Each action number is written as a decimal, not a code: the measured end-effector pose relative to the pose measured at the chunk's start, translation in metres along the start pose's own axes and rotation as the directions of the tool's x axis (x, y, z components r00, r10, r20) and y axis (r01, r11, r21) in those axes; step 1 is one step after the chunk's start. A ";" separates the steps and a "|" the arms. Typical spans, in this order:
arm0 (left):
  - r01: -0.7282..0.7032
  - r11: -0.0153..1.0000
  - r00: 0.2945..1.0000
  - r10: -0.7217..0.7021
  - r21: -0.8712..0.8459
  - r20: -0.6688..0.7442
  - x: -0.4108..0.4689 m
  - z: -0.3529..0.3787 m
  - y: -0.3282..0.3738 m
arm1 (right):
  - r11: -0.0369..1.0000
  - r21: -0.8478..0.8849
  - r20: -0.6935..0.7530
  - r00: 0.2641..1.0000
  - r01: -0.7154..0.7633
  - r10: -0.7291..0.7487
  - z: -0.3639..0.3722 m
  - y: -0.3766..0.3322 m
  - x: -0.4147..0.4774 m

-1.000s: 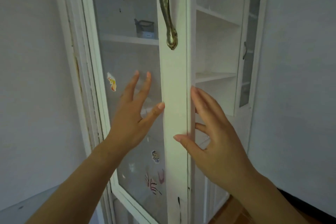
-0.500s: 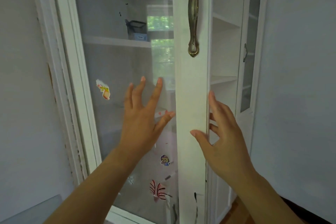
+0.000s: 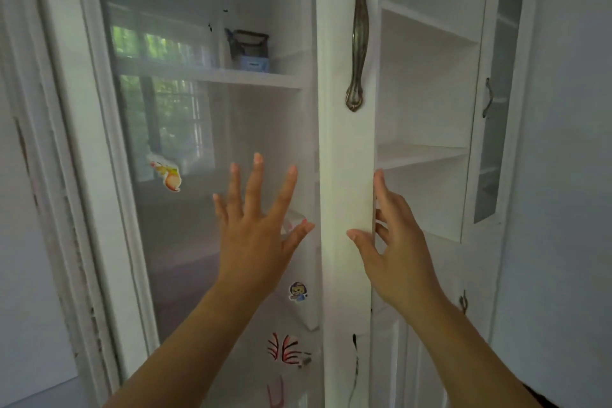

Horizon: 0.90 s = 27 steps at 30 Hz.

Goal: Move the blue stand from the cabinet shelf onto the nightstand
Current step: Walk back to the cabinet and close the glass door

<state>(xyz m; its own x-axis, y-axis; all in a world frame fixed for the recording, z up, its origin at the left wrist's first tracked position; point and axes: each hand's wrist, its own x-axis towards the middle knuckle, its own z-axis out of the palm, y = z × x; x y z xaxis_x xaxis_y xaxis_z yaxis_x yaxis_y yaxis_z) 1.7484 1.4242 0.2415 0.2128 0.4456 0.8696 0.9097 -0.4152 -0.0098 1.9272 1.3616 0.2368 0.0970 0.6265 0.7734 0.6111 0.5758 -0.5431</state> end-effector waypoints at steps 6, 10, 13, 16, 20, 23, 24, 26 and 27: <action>0.050 0.989 0.999 -0.052 0.142 0.008 0.011 0.028 -0.003 | 0.998 0.057 0.024 0.999 0.026 -0.028 0.015 0.039 0.033; 0.065 0.975 0.997 -0.070 0.212 0.014 0.014 0.039 -0.006 | 0.993 0.101 0.050 0.997 0.054 -0.059 0.022 0.059 0.047; 0.070 0.964 0.997 -0.076 0.256 0.013 0.015 0.046 -0.010 | 0.988 0.139 0.055 0.995 0.069 -0.077 0.027 0.069 0.055; 0.076 0.953 0.996 -0.084 0.292 0.016 0.021 0.054 -0.012 | 0.987 0.142 0.075 0.994 0.074 -0.085 0.033 0.077 0.067; 0.090 0.941 0.995 -0.098 0.325 0.009 0.027 0.065 -0.014 | 0.988 0.147 0.104 0.992 0.053 -0.069 0.044 0.087 0.081; 0.086 0.930 0.996 -0.092 0.358 0.000 0.028 0.072 -0.017 | 0.989 0.142 0.109 0.992 0.043 -0.059 0.049 0.090 0.086; 0.080 0.926 0.996 -0.086 0.370 0.000 0.028 0.073 -0.019 | 0.989 0.141 0.108 0.993 0.041 -0.057 0.050 0.091 0.086; 0.069 0.920 0.997 -0.074 0.385 0.000 0.027 0.075 -0.023 | 0.990 0.137 0.094 0.994 0.040 -0.054 0.052 0.092 0.087; 0.061 0.921 0.998 -0.066 0.385 0.001 0.027 0.076 -0.025 | 0.990 0.134 0.085 0.995 0.036 -0.048 0.053 0.093 0.087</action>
<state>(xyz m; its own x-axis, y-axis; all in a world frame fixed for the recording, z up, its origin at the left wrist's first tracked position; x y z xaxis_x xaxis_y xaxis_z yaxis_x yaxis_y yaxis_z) 1.7584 1.5075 0.2275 0.1523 0.4728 0.8679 0.9880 -0.0496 -0.1463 1.9503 1.4977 0.2368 0.0003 0.6408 0.7677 0.5032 0.6633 -0.5538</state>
